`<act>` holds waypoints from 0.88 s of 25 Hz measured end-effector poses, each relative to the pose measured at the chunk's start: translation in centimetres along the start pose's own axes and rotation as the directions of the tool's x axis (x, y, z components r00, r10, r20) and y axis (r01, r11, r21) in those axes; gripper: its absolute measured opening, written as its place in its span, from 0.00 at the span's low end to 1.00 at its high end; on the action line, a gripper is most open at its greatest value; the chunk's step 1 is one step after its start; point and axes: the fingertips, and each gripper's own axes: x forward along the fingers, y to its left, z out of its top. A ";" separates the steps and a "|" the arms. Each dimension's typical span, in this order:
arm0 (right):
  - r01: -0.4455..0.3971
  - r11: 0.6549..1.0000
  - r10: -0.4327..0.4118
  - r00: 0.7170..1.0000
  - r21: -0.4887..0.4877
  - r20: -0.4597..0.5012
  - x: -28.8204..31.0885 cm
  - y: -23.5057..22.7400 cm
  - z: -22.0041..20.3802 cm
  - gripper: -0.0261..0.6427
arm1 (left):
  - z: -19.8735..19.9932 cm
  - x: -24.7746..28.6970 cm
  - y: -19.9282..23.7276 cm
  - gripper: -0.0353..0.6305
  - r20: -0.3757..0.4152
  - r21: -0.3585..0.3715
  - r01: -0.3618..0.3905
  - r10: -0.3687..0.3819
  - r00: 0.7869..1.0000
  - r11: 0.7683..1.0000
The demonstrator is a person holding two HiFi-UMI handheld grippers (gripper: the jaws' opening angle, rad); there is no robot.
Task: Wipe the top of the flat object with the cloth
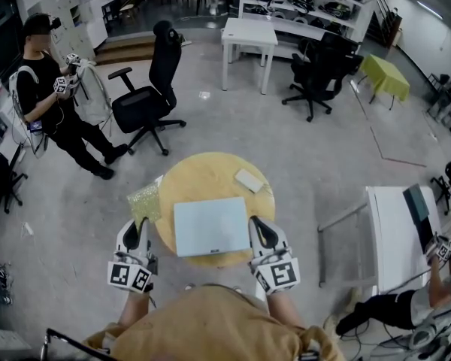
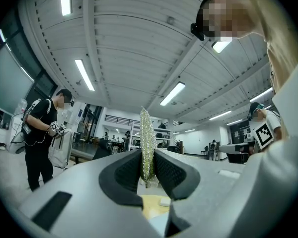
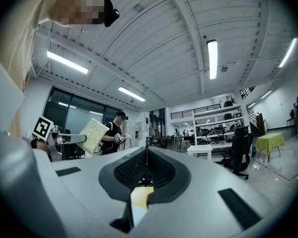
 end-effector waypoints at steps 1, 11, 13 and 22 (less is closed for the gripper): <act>0.002 1.000 -0.002 1.000 0.000 0.005 -0.1 0.1 0.0 0.04 | -0.1 -0.1 0.0 0.15 -0.001 -0.001 0.000 0.000 1.000 1.000; 0.012 1.000 -0.013 0.999 -0.009 -0.031 -0.5 0.7 -1.3 0.04 | -0.7 -0.3 0.3 0.15 -0.002 -0.006 0.018 -0.018 1.000 1.000; 0.009 1.000 -0.009 0.999 -0.007 -0.034 -0.4 1.2 -1.4 0.04 | -0.9 -0.7 0.7 0.15 -0.006 -0.009 0.014 -0.014 1.000 1.000; 0.022 1.000 -0.022 0.999 -0.014 -0.028 -0.6 2.1 -1.4 0.04 | -1.5 -0.5 0.7 0.15 -0.024 -0.015 0.044 -0.045 0.999 0.999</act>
